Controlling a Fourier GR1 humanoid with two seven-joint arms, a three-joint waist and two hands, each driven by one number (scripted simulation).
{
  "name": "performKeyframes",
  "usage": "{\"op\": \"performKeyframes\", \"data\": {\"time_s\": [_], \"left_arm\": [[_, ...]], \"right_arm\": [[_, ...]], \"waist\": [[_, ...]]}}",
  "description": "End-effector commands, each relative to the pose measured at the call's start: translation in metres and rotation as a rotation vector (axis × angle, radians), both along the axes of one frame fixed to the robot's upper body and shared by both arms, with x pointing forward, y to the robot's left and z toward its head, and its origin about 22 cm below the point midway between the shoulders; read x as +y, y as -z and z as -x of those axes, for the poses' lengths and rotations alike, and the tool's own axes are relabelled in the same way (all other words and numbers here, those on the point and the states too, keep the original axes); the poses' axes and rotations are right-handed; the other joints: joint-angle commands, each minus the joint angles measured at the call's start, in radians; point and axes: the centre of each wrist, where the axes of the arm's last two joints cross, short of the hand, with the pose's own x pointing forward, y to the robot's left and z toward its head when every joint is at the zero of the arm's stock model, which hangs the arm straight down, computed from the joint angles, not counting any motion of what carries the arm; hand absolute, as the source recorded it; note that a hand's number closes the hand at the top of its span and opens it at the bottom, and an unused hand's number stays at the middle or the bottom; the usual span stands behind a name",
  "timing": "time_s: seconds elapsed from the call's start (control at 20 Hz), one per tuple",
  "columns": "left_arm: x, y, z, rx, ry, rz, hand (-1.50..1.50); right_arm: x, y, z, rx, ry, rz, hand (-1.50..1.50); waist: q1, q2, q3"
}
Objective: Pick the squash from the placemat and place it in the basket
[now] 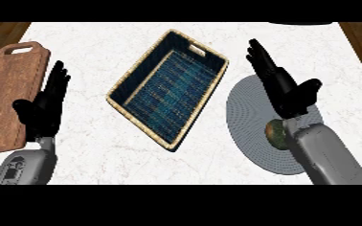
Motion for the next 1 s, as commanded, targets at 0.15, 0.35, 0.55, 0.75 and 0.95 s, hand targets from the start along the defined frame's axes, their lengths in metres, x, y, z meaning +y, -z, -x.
{"op": "performKeyframes", "data": {"time_s": [0.15, 0.35, 0.55, 0.75, 0.95], "left_arm": [[-0.019, -0.037, -0.006, -0.08, 0.233, -0.077, 0.0], [-0.038, -0.028, -0.004, -0.069, 0.396, -0.051, 0.0], [-0.033, -0.03, 0.008, -0.056, 0.407, -0.05, 0.0], [-0.04, -0.034, 0.015, -0.045, 0.404, -0.035, 0.0], [-0.031, -0.028, 0.012, -0.033, 0.394, -0.055, 0.0]], "right_arm": [[-0.069, -0.006, -0.004, -0.063, -0.261, -0.01, 1.5], [-0.042, -0.015, 0.009, -0.292, -0.669, -0.045, 1.5], [-0.037, 0.039, 0.072, -0.363, -0.657, 0.009, -1.5], [-0.038, 0.036, 0.093, -0.417, -0.434, 0.225, -1.5], [-0.079, -0.01, 0.077, -0.51, -0.226, 0.501, -1.5]], "waist": [[-0.02, -0.018, 0.01], [-0.025, -0.017, 0.014], [-0.037, -0.027, 0.008], [-0.038, -0.031, 0.006], [-0.057, -0.033, 0.004]]}}
